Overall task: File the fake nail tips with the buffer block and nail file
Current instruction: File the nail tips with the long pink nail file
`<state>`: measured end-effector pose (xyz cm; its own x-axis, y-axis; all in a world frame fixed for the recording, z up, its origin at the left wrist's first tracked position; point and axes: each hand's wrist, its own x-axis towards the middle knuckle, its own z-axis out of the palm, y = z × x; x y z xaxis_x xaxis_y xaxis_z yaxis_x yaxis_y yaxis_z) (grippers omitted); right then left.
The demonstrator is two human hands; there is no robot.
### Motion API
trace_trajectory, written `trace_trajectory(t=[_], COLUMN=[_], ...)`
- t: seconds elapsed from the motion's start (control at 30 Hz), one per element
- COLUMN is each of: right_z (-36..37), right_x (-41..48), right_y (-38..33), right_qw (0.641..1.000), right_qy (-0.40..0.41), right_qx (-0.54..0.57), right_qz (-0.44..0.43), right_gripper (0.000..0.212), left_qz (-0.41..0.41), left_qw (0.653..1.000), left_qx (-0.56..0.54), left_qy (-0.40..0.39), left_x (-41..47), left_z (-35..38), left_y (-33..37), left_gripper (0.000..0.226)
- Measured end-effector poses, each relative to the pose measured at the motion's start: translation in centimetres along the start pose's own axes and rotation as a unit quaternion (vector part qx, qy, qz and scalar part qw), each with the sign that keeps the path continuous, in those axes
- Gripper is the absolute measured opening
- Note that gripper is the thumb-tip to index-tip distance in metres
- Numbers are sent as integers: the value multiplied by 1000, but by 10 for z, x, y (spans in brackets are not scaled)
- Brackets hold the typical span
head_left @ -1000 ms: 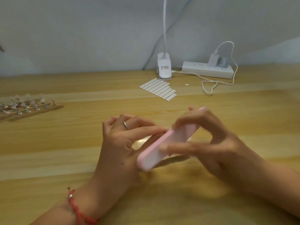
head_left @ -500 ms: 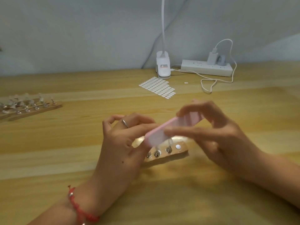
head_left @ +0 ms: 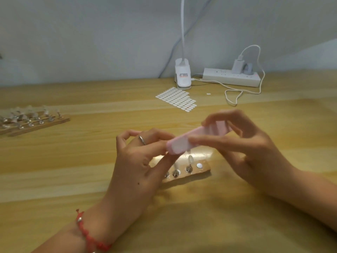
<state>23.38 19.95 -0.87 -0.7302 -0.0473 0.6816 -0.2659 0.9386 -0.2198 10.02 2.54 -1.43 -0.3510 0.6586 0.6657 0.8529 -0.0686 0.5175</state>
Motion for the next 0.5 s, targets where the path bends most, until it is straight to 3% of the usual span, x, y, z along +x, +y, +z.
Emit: trace_trajectory(t=[0.1,0.23,0.3,0.5], right_z=[8,-11,-24,-12], right_x=[-3,3,3,2], right_y=[-10,23,31,8], right_qw=[997,997,994,994], right_qy=[-29,36,72,48], right_qx=[-2,-56,-59,-72], right_qz=[-68,50,65,-65], right_gripper=[49,44,41,42], left_qz=[21,-32,-54,-154], left_qw=[1000,998,995,963], left_qx=[10,-49,-85,-221], left_qy=[-13,8,5,-27], left_x=[0,1,1,4], left_z=[-1,0,0,-2], left_y=[-1,1,4,3], left_gripper=[17,9,8,15])
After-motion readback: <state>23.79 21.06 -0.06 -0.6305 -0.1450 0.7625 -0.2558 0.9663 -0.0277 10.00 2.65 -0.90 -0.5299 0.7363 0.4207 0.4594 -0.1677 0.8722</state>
